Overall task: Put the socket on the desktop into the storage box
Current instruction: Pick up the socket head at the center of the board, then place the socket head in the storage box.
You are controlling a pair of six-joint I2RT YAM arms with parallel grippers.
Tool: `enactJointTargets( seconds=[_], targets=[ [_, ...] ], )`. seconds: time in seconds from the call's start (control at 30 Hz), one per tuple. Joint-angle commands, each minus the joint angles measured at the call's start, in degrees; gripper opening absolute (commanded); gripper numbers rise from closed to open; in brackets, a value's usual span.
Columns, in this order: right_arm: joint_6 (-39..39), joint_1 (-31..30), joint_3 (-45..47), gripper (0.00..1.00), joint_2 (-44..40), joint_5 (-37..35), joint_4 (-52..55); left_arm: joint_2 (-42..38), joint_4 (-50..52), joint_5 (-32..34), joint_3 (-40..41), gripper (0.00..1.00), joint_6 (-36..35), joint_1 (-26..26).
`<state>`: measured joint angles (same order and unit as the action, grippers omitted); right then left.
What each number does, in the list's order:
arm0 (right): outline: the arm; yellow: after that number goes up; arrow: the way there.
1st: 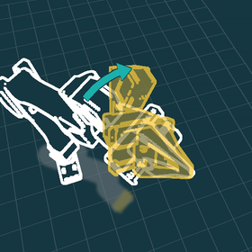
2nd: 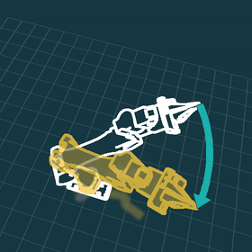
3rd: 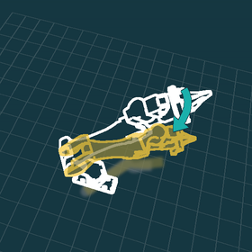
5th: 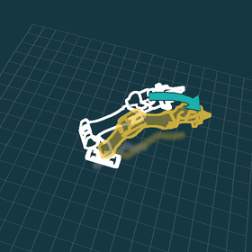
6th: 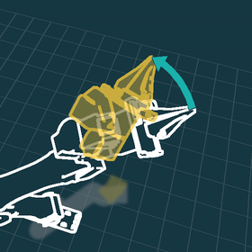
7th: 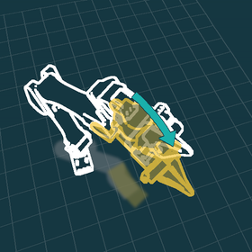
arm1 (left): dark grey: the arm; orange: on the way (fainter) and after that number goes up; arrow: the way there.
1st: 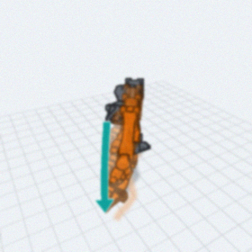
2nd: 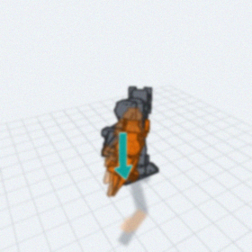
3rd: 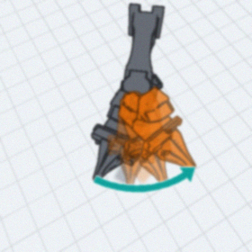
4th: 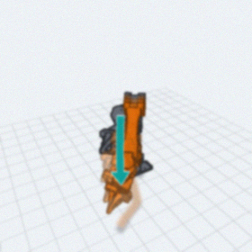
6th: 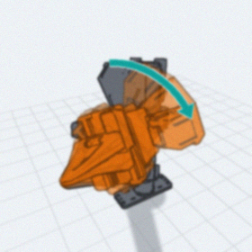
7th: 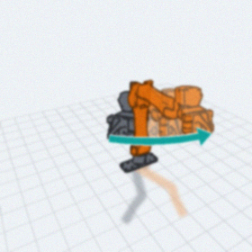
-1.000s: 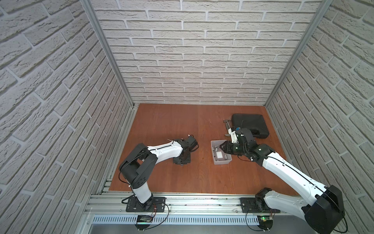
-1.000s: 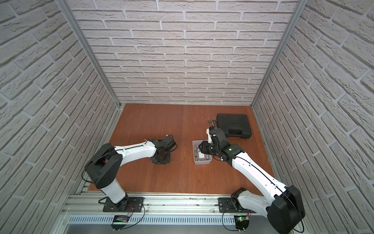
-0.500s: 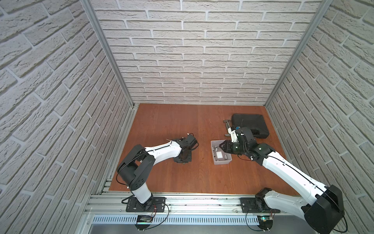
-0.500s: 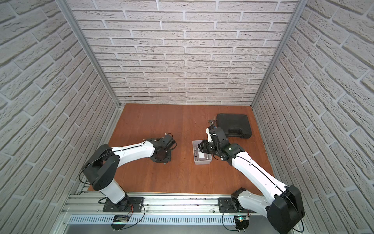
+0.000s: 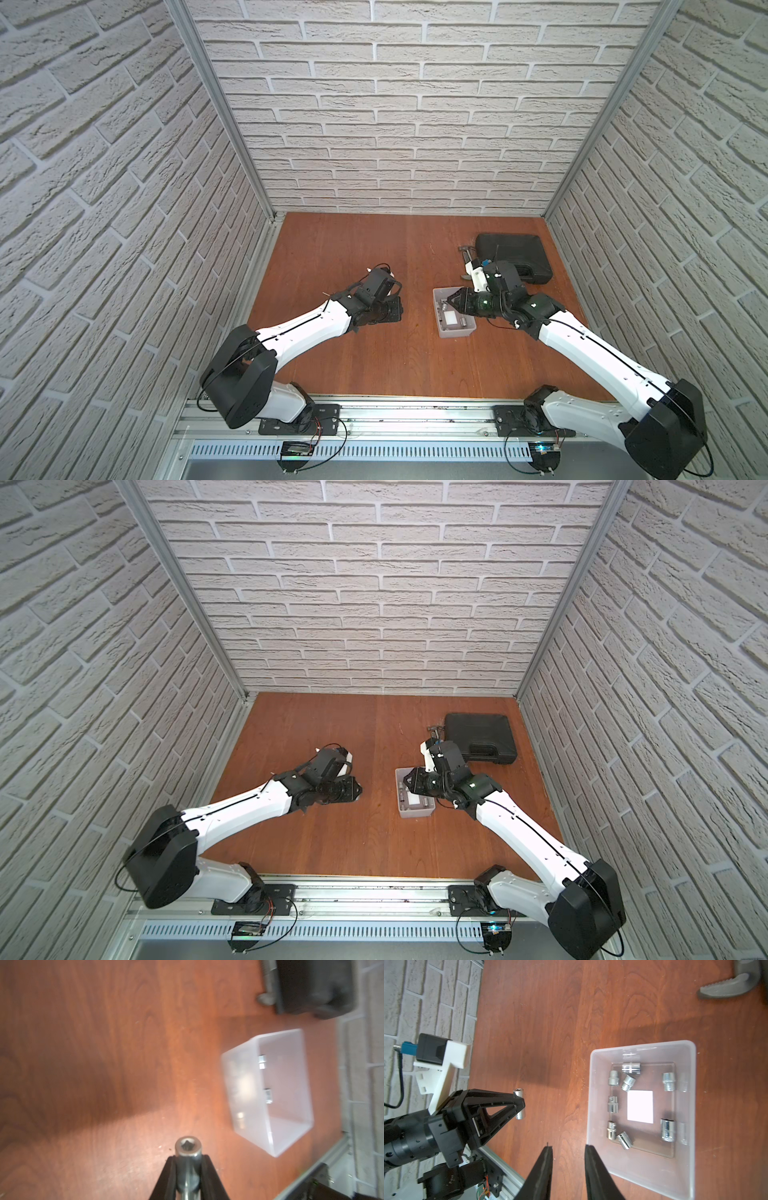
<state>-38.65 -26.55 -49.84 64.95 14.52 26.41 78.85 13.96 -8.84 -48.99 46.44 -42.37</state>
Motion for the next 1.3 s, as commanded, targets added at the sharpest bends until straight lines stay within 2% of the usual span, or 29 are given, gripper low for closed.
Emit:
enactJointTargets(
  seconds=[0.0, 0.1, 0.3, 0.43, 0.6, 0.8, 0.97, 1.27],
  targets=[
    [-1.3, -0.6, -1.5, 0.32, -0.3, 3.7, -4.5, -3.8, -9.1, -4.0, 2.1, 0.0, -1.5, 0.4],
    [-1.5, -0.6, -1.5, 0.32, 0.1, 4.1, -5.2, -6.1, -12.0, -4.5, 4.0, 0.0, 0.8, 1.3],
    [-1.3, -1.2, 0.0, 0.33, 0.1, 9.0, -9.2, -7.3, -28.2, -11.5, 9.9, 0.0, 9.8, 4.9],
    [0.9, -3.5, -0.9, 0.34, -1.0, 8.1, -8.0, -6.5, -35.7, -14.0, 11.5, 0.0, 13.7, 5.8],
    [1.5, -3.7, -1.3, 0.34, -1.1, 4.0, -5.1, -6.8, -36.4, -13.9, 11.1, 0.0, 14.3, 5.8],
    [1.1, -3.4, -2.5, 0.38, -0.9, -5.0, -0.1, -4.8, -36.4, -13.3, 8.7, 0.0, 15.7, 5.7],
    [-0.3, -2.4, -2.3, 0.38, -1.7, -9.5, 2.6, -2.5, -36.7, -13.3, 4.5, 0.0, 14.7, 3.5],
    [-1.3, 4.3, -1.0, 0.39, -4.4, -8.2, 4.9, 4.2, -34.0, -12.1, -3.2, 0.0, 12.2, -2.5]
  ],
)
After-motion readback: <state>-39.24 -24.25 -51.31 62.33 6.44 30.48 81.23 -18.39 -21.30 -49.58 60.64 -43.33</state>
